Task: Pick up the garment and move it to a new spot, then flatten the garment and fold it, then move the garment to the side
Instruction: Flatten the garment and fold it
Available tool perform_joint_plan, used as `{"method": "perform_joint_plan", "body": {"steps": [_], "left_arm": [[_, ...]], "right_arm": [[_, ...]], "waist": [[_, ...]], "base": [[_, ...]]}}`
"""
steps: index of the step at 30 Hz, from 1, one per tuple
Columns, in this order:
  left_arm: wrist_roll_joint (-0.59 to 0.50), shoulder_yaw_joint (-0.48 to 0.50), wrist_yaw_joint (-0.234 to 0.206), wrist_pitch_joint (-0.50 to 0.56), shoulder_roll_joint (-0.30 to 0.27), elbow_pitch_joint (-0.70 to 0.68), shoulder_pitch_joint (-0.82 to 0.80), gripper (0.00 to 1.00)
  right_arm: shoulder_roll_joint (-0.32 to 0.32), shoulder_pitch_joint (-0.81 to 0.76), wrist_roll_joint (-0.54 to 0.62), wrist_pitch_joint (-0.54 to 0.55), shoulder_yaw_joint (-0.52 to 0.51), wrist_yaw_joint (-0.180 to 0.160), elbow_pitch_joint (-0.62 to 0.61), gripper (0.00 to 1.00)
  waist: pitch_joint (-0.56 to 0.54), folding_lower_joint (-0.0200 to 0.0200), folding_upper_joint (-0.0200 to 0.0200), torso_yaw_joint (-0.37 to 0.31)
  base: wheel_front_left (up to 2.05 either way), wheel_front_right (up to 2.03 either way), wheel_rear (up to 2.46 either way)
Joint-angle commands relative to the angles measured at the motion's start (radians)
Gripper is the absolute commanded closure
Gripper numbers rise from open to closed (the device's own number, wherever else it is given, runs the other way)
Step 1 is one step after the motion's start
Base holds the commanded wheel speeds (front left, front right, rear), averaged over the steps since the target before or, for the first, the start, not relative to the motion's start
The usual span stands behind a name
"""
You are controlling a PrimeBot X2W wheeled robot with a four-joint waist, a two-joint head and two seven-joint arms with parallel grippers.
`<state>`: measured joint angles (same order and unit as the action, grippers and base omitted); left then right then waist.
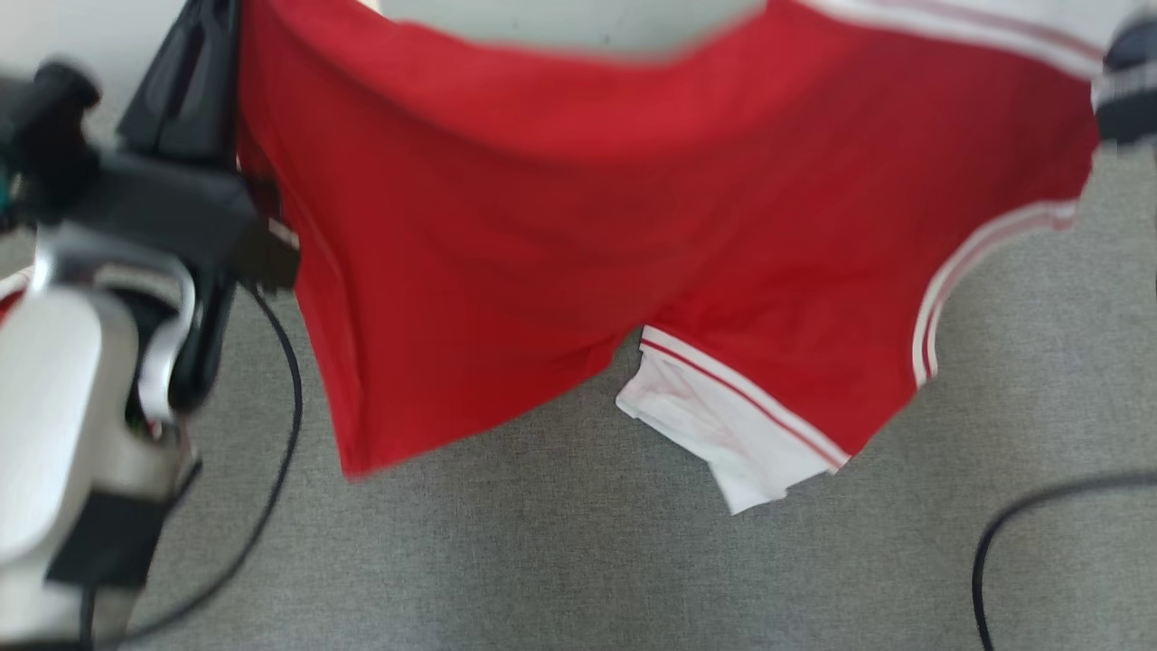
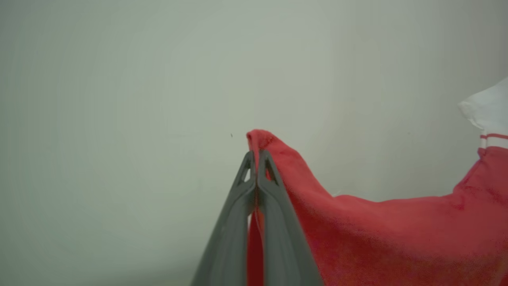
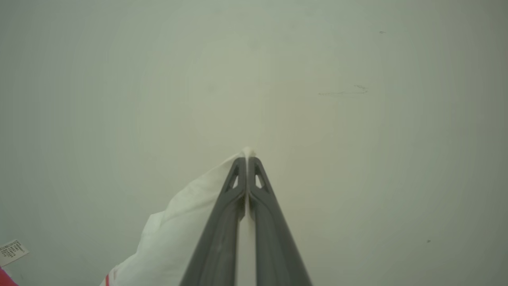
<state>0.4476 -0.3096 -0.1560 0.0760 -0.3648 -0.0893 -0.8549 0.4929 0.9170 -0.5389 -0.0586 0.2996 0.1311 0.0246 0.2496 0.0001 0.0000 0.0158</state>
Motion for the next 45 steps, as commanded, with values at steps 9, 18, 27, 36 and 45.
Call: {"method": "perform_joint_plan", "body": {"steps": [9,18,27,36,45], "left_arm": [[0.005,-0.036,0.104,-0.065,0.072,0.424,-0.312,1.00],[0.032,-0.032,0.152,-0.080,0.140,0.820,-0.610,1.00],[0.006,-0.037,0.154,-0.203,0.169,1.038,-0.806,1.00],[0.029,-0.041,0.203,-0.274,0.192,1.166,-0.823,1.00],[0.039,-0.043,0.239,-0.336,0.234,1.145,-0.672,1.00]], "right_arm": [[-0.035,0.348,-0.089,-0.105,0.139,0.000,0.384,1.00],[-0.101,0.658,-0.173,-0.133,0.229,0.000,0.737,1.00],[-0.157,0.855,-0.155,-0.207,0.225,0.000,0.905,1.00],[-0.181,0.851,-0.201,-0.208,0.298,0.000,0.890,1.00],[-0.047,0.625,-0.410,-0.208,0.420,0.000,0.660,1.00]], "waist": [[0.039,-0.0001,0.0000,0.017],[0.072,-0.0001,0.0000,0.020],[0.106,-0.0001,0.0000,0.016],[0.160,-0.0001,0.0000,0.017],[0.195,-0.0001,0.0000,0.030]], "base": [[0.00,0.00,0.00],[0.00,0.00,0.00],[0.00,0.00,0.00],[0.00,0.00,0.00],[0.00,0.00,0.00]]}}
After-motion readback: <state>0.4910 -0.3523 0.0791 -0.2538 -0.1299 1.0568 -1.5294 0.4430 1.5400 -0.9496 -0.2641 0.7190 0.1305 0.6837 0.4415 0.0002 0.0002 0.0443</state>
